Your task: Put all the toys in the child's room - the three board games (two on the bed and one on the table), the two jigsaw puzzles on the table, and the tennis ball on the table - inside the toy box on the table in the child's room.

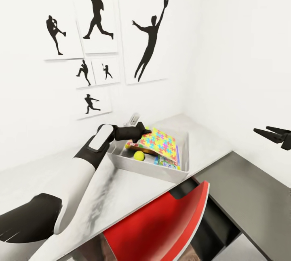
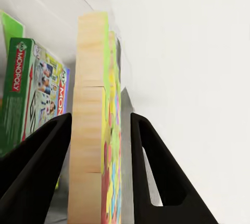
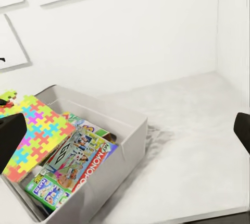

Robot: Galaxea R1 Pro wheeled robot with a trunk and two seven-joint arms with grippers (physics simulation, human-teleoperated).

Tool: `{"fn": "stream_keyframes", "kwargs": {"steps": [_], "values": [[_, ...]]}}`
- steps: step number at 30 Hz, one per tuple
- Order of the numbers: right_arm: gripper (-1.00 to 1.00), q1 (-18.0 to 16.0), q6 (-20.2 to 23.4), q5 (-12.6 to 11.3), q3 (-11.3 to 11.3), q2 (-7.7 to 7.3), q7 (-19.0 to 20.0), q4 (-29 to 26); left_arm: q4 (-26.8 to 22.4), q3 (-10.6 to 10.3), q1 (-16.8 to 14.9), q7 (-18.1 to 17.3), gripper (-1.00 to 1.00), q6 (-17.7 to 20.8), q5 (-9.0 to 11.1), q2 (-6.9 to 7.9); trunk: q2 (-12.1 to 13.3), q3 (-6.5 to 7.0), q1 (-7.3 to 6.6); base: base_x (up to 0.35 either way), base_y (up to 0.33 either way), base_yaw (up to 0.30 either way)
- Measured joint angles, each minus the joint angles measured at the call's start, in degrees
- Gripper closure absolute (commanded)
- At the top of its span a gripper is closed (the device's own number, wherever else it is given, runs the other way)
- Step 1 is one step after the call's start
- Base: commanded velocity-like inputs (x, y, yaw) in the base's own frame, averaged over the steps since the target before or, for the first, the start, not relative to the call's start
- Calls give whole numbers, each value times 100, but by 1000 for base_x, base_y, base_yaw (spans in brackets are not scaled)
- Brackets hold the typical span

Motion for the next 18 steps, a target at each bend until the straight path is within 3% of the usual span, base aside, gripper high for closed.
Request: {"fn": "stream_keyframes", "kwargs": {"steps": [6,11,12,18], "values": [[-100,2,1,-2,-33,-2,9,0,332,4,-115,-281,100,-42,-391,-2,0,0,0,0,0,-214],[-100,2,1,-1,-38,-3,12,0,583,11,-260,-329,100,-72,-528,23,0,0,0,0,0,-35],[-100,2,1,-2,-38,-2,12,0,883,20,-440,-338,100,-84,-762,16,0,0,0,0,0,-6],[-100,5,3,0,-41,1,8,0,1734,24,-942,-423,100,-379,-918,-9,0,0,0,0,0,-38]]}}
